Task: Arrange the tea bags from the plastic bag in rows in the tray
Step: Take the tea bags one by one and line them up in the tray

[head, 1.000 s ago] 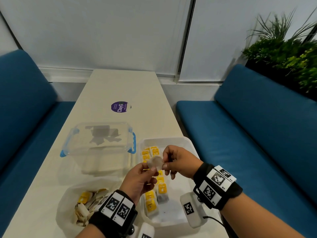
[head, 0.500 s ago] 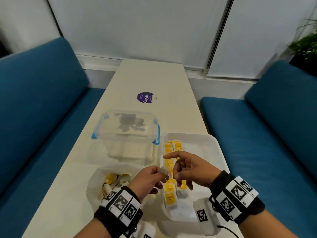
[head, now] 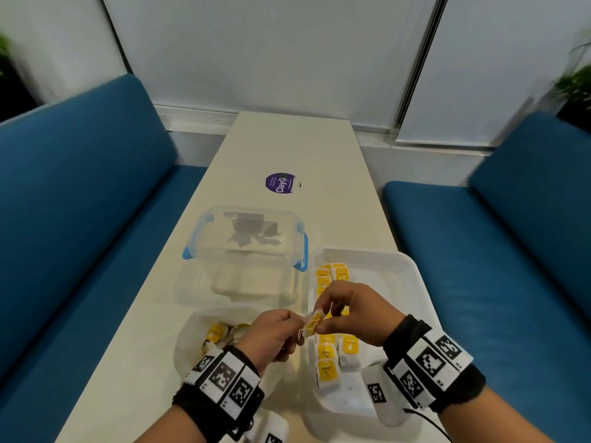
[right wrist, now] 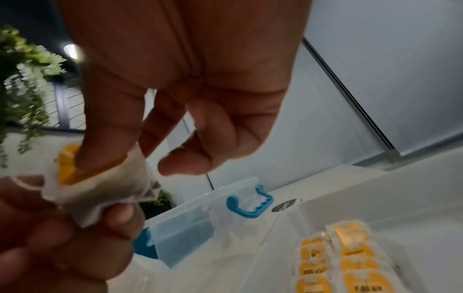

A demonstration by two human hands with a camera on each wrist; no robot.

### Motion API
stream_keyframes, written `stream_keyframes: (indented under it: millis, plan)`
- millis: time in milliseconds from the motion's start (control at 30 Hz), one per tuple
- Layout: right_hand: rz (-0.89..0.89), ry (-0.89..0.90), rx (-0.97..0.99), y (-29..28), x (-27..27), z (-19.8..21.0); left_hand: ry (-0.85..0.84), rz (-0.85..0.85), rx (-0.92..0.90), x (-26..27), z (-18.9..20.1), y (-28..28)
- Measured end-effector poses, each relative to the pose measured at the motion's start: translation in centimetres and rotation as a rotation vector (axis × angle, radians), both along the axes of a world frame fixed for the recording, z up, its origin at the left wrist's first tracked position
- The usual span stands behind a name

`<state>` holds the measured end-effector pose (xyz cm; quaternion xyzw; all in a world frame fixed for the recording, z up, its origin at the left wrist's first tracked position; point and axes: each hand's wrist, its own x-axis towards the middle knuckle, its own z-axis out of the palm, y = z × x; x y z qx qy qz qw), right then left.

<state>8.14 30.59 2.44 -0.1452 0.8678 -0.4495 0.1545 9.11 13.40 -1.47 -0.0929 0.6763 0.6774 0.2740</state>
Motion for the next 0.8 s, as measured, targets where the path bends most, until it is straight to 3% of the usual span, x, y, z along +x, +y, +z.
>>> stream_keyframes:
  millis: [100,200,300,500,600,800]
  plan:
    - [-0.004,0.072,0.095,-0.3,0.3,0.0,-0.002,-0.014,-0.031,-0.1,0.3,0.1]
    - [-0.225,0.134,0.181,0.5,0.0,-0.2,0.004,0.017,-0.052,-0.2,0.4,0.1]
    - [-0.375,-0.062,0.078,2.2,0.1,-0.8,-0.009,0.021,-0.034,-0.1,0.3,0.1]
    - [-0.238,-0.449,0.511,4.2,0.9,-4.6,0.074,-0.151,-0.134,0.6,-0.4,0.9]
    - [-0.268,-0.667,0.487,4.2,0.9,-5.5,0.113,-0.218,-0.184,0.5,-0.4,1.7]
    - [-0.264,-0.871,0.597,3.6,-0.9,-6.7,0.143,-0.294,-0.242,0.3,-0.7,2.2]
